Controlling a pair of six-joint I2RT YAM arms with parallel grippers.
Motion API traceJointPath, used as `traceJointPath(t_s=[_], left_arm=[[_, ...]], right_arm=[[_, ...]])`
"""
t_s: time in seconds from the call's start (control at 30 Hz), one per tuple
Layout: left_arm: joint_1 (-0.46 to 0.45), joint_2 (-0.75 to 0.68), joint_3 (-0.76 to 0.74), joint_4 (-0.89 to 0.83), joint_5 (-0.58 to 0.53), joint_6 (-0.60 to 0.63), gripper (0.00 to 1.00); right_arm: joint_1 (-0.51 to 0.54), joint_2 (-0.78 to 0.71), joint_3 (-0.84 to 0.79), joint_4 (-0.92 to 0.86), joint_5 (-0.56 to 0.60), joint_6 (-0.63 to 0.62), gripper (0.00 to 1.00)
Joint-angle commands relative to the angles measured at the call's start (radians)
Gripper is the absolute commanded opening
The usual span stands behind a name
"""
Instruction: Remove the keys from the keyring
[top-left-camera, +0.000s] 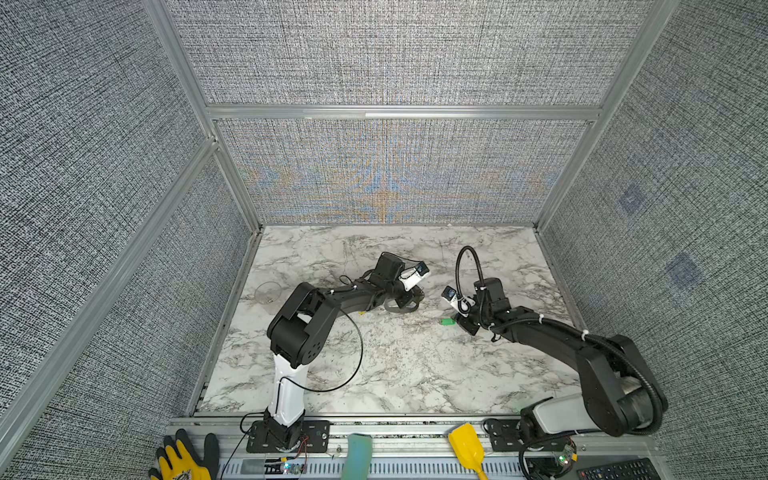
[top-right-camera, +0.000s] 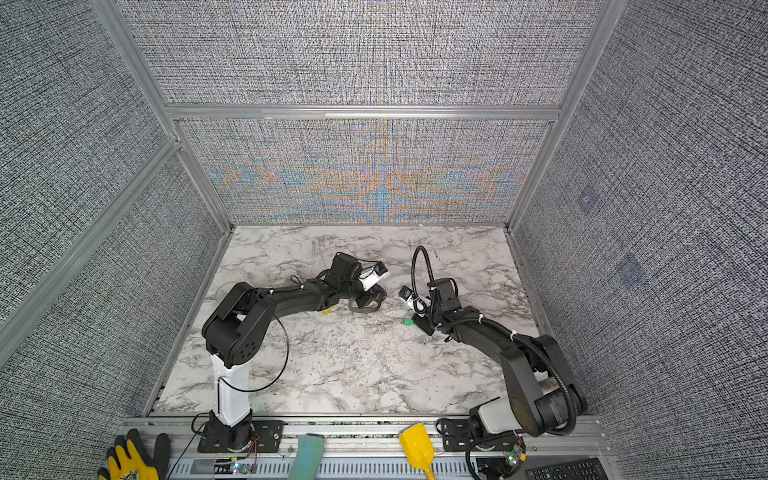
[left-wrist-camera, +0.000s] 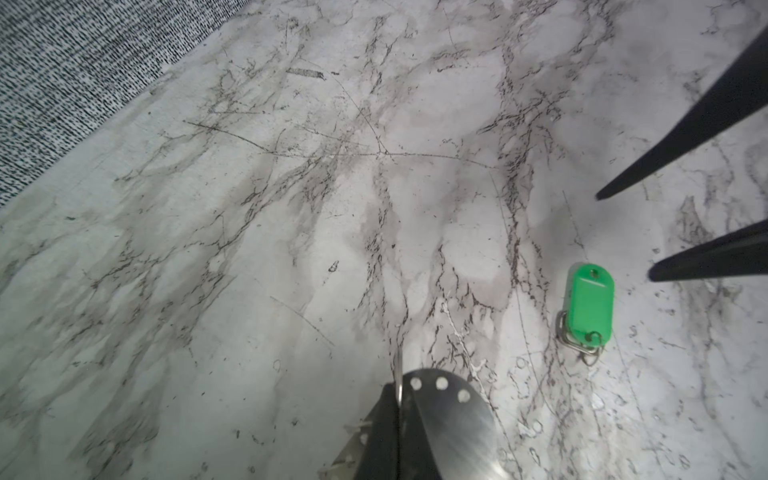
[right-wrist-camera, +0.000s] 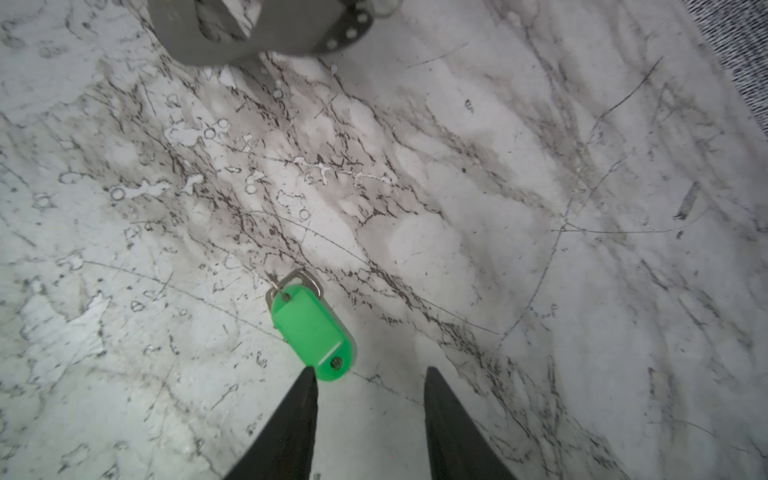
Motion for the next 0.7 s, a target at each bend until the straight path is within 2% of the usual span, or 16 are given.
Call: traceJointPath(t_s=[0.0,0.07,0.2,0.33,0.5,0.53,0.57,0.6,0.67], left_arm=[[0.002,0.029,0.034,-0.032,-0.002,-0.018,0.13],[0.002,0.041,0.049,-0.031,-0.007,-0.024,0.2],[0.006,0.016,0.041,0.005,-0.015,-0.049,0.32],[0.01,-0.08,-0.023,0.102,-0.044,-0.097,0.43],[0.052,-0.278,-0.213,0.293,-0.129,-0.233,0.58],[0.07,-0.334,-0.27,0.333,-0.148,-0.253,0.61],[0.084,-0.391,-0.327,0.368,-0.176,-0.27,0.64],[0.097,-0.441,-0.378,0.39,-0.205,-0.277,0.67],[0.128,-0.553,-0.48,0.411,-0.273,-0.29,0.69]], right_arm=[[-0.005,-0.059,-0.016,-0.03,0.029,0.023,0.46],[-0.005,-0.1,-0.034,-0.036,0.041,0.036,0.47],[-0.008,-0.179,-0.076,-0.014,0.075,0.091,0.57],[-0.02,-0.246,-0.118,0.042,0.091,0.166,0.64],[-0.057,-0.296,-0.178,0.169,0.135,0.274,0.77],[-0.07,-0.297,-0.197,0.211,0.15,0.306,0.84],[-0.087,-0.296,-0.217,0.254,0.166,0.341,0.96],[-0.105,-0.288,-0.235,0.301,0.171,0.371,0.99],[-0.148,-0.258,-0.279,0.413,0.173,0.434,0.99]])
